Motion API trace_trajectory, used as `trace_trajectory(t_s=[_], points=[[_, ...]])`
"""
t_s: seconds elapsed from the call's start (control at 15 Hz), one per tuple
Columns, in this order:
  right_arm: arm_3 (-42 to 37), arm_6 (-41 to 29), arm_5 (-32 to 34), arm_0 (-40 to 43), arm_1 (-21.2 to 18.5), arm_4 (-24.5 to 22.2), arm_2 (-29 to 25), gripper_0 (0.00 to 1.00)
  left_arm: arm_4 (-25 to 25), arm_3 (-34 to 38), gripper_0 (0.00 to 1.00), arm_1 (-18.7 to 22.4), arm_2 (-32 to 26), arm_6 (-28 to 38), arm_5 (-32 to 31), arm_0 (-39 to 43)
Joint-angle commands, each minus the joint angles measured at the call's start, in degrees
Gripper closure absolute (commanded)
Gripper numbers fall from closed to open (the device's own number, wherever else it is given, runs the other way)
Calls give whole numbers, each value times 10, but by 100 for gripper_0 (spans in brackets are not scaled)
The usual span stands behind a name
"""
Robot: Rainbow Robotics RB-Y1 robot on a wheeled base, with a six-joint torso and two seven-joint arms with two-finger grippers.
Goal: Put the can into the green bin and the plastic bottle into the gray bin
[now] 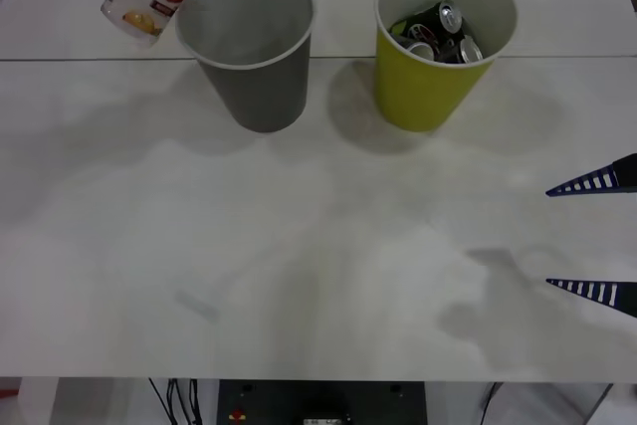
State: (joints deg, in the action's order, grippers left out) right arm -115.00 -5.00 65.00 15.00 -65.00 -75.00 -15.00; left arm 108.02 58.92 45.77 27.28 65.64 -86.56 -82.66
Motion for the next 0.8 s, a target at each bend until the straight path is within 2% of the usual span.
trace_trajectory(t_s=[0.07, 0.2, 0.4, 0.8], points=[[0, 0, 0, 0, 0, 0, 0, 0, 15, -48, 100, -32, 1, -1, 27, -21], [0, 0, 0, 0, 0, 0, 0, 0, 30, -61, 100, -52, 0, -3, 42, -31], [0, 0, 0, 0, 0, 0, 0, 0, 86, -62, 100, -97, 0, -1, 43, -48], [0, 0, 0, 0, 0, 0, 0, 0, 95, -80, 100, -126, 1, 1, 42, -62]])
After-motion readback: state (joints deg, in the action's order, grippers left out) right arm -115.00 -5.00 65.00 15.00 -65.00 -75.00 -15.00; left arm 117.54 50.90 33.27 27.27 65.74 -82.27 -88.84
